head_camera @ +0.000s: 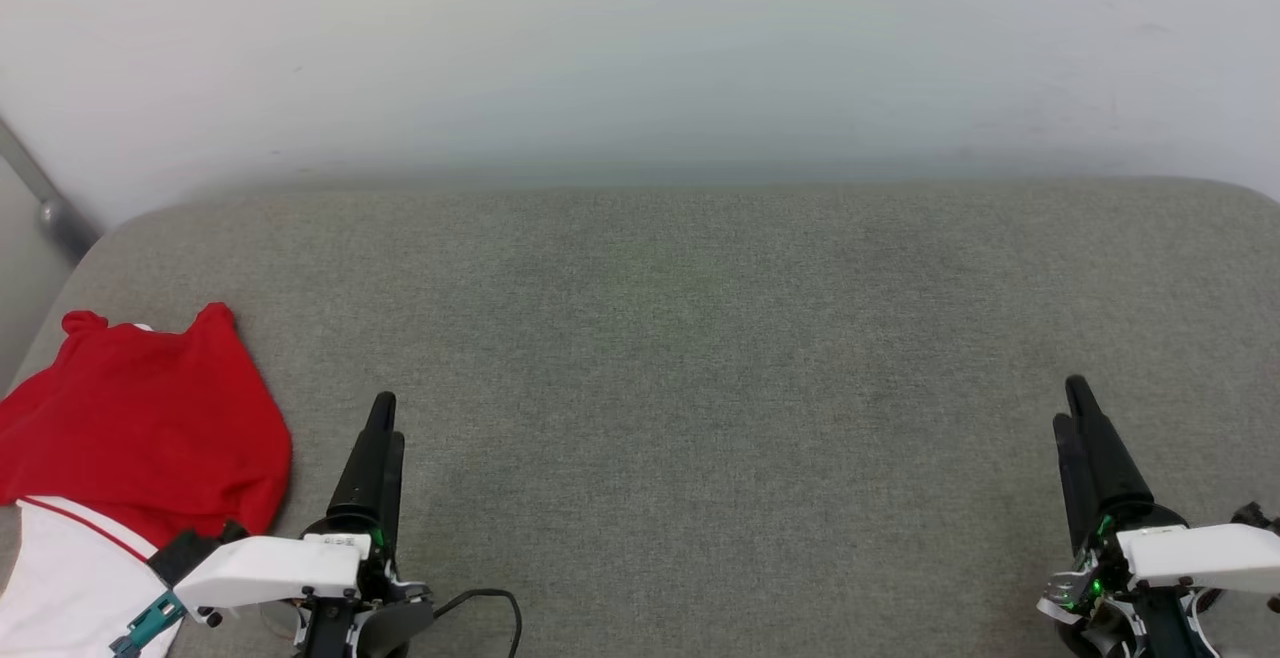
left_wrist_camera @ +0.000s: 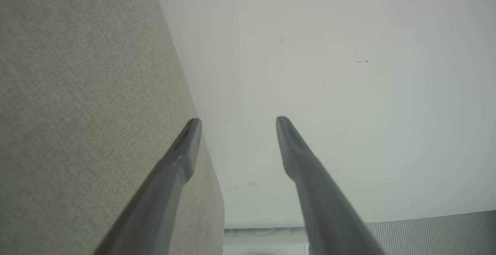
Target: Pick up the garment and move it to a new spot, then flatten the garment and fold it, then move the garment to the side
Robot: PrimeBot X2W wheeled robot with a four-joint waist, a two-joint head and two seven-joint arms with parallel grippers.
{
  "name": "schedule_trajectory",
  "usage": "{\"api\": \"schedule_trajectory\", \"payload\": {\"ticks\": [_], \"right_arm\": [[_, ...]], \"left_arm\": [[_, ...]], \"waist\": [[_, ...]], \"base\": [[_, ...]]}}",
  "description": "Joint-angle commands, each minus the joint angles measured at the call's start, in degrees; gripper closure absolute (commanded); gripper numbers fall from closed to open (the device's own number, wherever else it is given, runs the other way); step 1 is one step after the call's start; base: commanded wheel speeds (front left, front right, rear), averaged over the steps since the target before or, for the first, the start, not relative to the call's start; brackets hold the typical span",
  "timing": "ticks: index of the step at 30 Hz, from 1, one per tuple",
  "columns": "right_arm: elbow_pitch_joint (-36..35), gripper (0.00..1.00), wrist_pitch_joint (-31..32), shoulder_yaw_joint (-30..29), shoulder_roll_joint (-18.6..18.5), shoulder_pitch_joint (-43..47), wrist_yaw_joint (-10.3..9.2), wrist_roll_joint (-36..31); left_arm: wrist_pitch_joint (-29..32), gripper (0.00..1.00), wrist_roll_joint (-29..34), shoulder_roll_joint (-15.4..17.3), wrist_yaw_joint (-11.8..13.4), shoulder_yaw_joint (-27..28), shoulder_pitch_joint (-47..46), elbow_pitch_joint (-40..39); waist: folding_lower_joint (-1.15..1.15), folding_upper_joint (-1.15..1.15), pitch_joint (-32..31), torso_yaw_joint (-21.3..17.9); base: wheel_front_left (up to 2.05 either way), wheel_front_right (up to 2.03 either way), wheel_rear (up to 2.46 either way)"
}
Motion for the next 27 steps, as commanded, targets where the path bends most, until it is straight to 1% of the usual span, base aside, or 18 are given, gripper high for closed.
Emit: {"api": "schedule_trajectory", "payload": {"ticks": [1, 6, 17, 27], "right_arm": [[-1.4, 0.00, -0.4, 0.3, -0.7, -0.6, 0.01, -1.5], [-2.4, 0.00, -1.6, 0.9, -1.0, -0.4, 0.01, -9.4], [-3.7, 0.00, -4.0, 1.3, -0.6, 0.2, 0.01, -27.9], [-4.6, 0.00, -4.3, 1.6, -0.4, 0.5, 0.01, -40.7]], "left_arm": [[-0.4, 0.00, 0.9, 0.2, 0.0, -0.4, -1.7, -1.3], [-1.6, 0.00, 5.7, 0.2, 0.0, -1.1, -1.6, -2.6], [-4.1, 0.00, 20.8, 0.7, 0.0, -2.4, -1.4, -3.1], [-6.1, 0.00, 35.3, 1.0, 0.0, -3.8, -1.7, -2.1]], "waist": [[0.00, 0.00, 0.0, 0.0], [0.00, 0.00, -0.1, 0.2], [0.00, 0.00, -0.4, 0.7], [0.00, 0.00, -0.5, 1.1]], "base": [[0.00, 0.00, 0.00], [0.00, 0.00, 0.00], [0.00, 0.00, 0.00], [0.00, 0.00, 0.00]]}}
